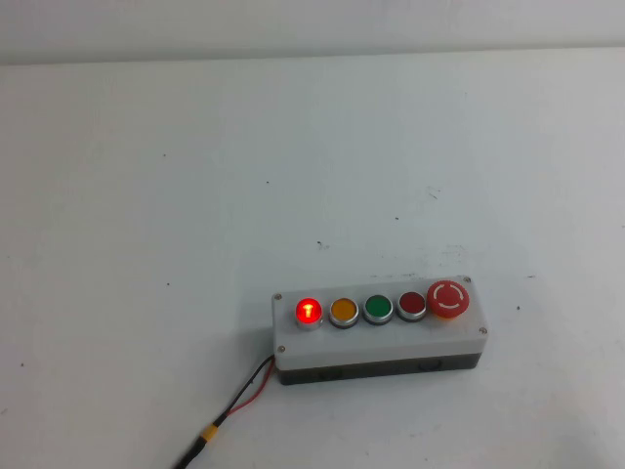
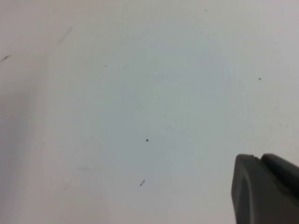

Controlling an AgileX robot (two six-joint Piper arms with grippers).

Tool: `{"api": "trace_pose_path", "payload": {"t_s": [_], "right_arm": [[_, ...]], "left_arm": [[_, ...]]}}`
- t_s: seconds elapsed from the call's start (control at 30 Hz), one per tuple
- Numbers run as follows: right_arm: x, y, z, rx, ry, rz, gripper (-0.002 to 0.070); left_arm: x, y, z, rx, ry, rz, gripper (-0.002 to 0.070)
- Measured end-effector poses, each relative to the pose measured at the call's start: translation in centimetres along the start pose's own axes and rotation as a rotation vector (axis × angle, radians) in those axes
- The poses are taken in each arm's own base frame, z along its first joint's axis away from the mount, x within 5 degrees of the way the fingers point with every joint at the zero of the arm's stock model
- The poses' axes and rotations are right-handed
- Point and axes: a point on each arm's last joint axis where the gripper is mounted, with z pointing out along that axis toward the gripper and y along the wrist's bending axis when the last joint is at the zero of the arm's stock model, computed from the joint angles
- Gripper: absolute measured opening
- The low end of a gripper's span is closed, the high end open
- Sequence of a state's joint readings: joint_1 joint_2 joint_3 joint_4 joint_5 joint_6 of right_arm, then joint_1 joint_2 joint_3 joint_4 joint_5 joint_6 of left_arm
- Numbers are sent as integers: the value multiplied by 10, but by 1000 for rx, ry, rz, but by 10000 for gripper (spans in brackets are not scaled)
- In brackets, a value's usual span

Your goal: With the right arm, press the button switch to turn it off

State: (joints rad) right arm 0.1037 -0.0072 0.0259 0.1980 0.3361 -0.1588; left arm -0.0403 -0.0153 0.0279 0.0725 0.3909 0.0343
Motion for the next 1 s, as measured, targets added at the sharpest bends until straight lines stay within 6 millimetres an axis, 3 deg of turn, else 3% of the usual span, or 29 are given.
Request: {"api": "trace_pose_path", "payload": {"t_s": [1.0], "right_arm": [[0,1,0,-15,-2,45,-16]], "left_arm": [[0,0,0,0,0,0,-2]]}}
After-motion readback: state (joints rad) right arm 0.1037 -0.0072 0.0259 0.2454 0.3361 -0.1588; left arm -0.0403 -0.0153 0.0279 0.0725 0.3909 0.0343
